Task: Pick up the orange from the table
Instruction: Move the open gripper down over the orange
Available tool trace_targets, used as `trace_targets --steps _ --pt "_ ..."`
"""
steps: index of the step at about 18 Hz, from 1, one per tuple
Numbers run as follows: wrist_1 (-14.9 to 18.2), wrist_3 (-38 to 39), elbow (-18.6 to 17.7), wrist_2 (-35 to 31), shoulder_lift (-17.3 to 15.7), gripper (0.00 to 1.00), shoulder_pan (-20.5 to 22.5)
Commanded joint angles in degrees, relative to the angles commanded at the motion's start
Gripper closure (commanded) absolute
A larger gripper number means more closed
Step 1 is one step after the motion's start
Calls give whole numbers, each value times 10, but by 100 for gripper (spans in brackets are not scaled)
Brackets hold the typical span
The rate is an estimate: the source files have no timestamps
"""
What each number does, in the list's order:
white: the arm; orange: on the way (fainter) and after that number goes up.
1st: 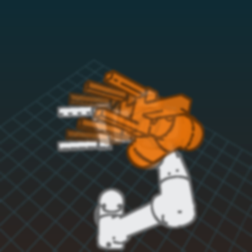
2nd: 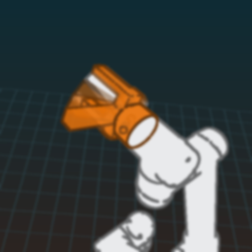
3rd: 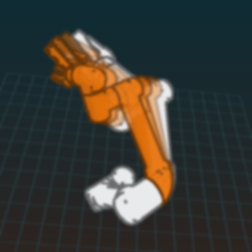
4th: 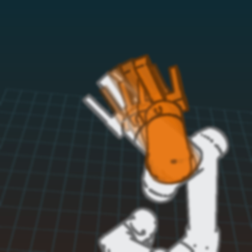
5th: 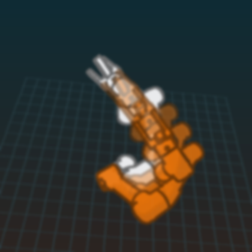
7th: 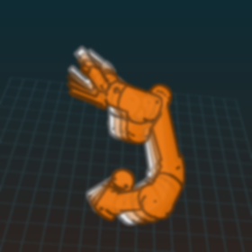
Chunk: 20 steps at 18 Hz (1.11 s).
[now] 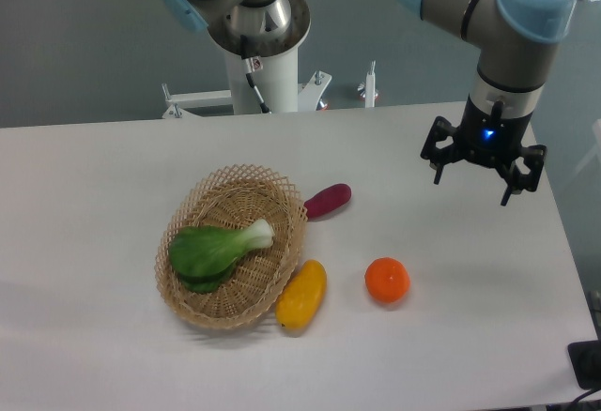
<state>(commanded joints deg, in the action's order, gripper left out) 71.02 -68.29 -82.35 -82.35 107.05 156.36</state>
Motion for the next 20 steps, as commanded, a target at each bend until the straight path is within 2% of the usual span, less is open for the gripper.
trace_targets --steps 8,9,10,12,15,17,20 --pt "-2 4 -7 -1 21 0 -4" --pt "-11 25 -9 -1 25 0 -7" --pt "-32 85 -9 -1 33 0 -23" --pt "-47 154 -10 -2 56 0 -32" --pt "-61 162 -10 -2 78 0 -40" --pt "-102 173 -14 -3 97 0 -47" --pt "-156 175 -46 -12 115 0 -70"
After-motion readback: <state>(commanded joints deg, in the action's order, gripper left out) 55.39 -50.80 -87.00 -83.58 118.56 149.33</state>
